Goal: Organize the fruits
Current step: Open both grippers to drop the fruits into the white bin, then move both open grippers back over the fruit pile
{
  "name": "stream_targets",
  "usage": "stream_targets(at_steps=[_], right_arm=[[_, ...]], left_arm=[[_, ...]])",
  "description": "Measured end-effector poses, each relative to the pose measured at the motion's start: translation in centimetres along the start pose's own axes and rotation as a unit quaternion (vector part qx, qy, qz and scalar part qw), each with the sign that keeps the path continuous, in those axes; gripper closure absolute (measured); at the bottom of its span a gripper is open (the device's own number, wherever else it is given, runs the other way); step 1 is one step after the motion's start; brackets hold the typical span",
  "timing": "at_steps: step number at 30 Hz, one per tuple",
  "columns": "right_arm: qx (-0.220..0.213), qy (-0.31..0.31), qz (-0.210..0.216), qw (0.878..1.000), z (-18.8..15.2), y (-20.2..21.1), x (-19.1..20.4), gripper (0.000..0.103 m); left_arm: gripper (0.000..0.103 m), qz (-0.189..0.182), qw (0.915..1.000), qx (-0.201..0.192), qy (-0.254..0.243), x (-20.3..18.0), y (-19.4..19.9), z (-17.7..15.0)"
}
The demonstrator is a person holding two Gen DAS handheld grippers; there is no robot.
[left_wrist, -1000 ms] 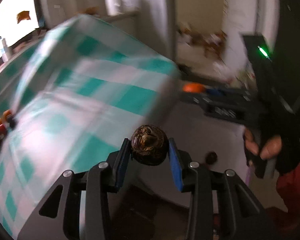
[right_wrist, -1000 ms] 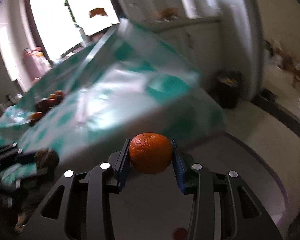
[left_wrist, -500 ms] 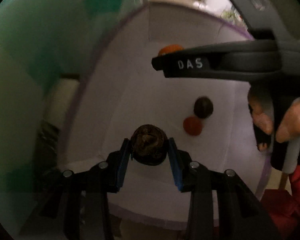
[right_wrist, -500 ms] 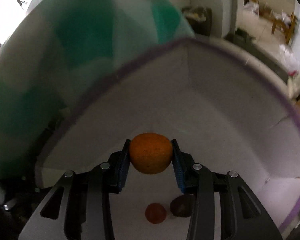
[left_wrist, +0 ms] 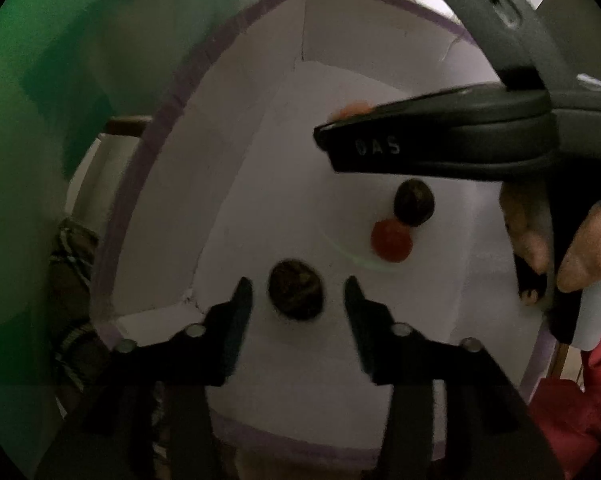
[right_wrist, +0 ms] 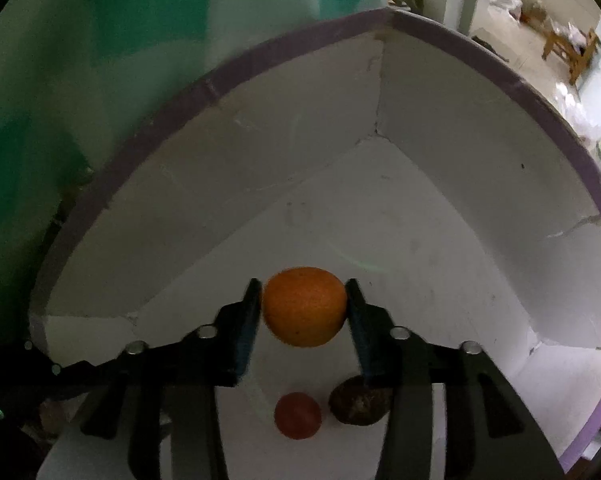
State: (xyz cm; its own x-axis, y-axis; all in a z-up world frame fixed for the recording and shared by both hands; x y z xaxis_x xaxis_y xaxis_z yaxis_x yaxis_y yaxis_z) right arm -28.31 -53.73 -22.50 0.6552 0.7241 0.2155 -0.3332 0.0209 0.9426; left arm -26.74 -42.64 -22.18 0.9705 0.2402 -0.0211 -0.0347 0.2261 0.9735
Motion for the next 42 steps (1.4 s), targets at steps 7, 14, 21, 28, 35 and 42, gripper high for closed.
stream_targets(at_steps=[7, 14, 21, 28, 35, 42], right_arm=[[-0.035, -0.037, 0.02, 0.998, 1.3, 3.0, -0.9, 0.039], [-0.174, -0.057, 0.076, 0.98, 4.0, 11.6, -0.1, 0.037], [-0.283, 0.086, 0.14, 0.945, 3.0, 19.8, 10.5, 0.02], [-0.234, 0.219, 0.166, 0.932, 1.0, 19.4, 25.2, 0.017], [-0.188, 0.343, 0.154, 0.907, -1.9, 15.9, 39.9, 0.017], [-0.145, 0.425, 0.141, 0.882, -2.9, 10.6, 52.8, 0.025]], left_arm=[[0.024, 0.007, 0.9975, -0.07, -0.006, 0.1, 4.2, 0.0], [0.008, 0.039, 0.9663, -0.248, -0.058, -0.7, 15.9, -0.8], [0.002, 0.149, 0.9197, -0.344, 0.117, 12.4, 24.5, -7.4], [0.002, 0.253, 0.8288, -0.334, 0.371, 29.6, 29.9, -21.2], [0.002, 0.278, 0.7249, -0.331, 0.536, 40.0, 34.0, -34.2], [0.002, 0.28, 0.6329, -0.359, 0.626, 40.2, 35.6, -41.3]])
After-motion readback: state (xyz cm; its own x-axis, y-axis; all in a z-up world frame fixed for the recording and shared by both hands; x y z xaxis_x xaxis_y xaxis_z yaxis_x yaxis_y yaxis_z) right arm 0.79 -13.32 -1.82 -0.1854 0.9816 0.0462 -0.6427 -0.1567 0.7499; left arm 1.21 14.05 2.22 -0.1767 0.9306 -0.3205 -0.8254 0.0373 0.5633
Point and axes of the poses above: each gripper's, at about its wrist camera, not at the fingertips, and y roughly against the way its jaws point, x to its left, z to its top, the point moved 6 cm from there along -y, roughly the way its jaws point, and after that the axes turned 5 degrees about -y, right-handed, at the moved point
